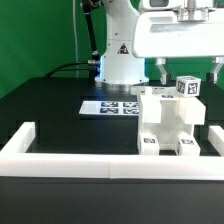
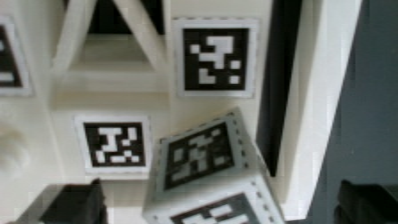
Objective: Assemble chair
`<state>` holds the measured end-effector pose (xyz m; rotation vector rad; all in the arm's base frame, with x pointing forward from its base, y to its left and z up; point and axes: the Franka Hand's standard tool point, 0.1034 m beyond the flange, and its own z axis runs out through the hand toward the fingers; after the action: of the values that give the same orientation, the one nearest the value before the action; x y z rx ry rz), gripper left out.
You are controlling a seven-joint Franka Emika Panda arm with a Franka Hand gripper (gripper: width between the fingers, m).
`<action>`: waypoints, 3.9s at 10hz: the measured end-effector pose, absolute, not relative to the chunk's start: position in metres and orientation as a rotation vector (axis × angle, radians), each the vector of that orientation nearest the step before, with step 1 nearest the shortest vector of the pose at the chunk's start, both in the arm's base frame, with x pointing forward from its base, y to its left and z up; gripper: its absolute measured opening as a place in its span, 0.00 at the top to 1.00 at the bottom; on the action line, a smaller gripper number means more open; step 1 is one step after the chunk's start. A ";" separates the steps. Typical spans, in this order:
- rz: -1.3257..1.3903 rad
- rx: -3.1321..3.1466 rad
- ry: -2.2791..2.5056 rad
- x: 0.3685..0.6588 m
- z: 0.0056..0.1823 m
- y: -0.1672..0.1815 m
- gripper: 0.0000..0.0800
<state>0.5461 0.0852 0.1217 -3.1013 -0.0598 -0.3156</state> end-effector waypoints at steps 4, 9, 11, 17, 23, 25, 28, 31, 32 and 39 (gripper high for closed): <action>-0.314 -3.099 -0.012 0.546 0.122 0.085 0.51; -0.300 -3.027 0.476 0.546 0.121 0.086 0.64; -0.292 -2.984 0.640 0.546 0.121 0.086 0.64; -0.250 -2.745 1.217 0.545 0.121 0.088 0.64; -0.198 -2.451 1.669 0.545 0.121 0.090 0.64; -0.183 -2.372 1.764 0.544 0.121 0.091 0.64; -0.199 -2.480 1.629 0.547 0.122 0.094 0.28; -0.244 -2.701 1.276 0.548 0.123 0.099 0.19; -0.267 -2.803 1.077 0.548 0.123 0.101 0.19; -0.317 -3.052 0.318 0.549 0.122 0.099 0.19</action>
Offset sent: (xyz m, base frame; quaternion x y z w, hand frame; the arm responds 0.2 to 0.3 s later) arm 0.0000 0.0000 0.0000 0.0000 0.0000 0.0650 0.9979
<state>0.5488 0.0988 0.1222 -3.0521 0.3177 -0.3171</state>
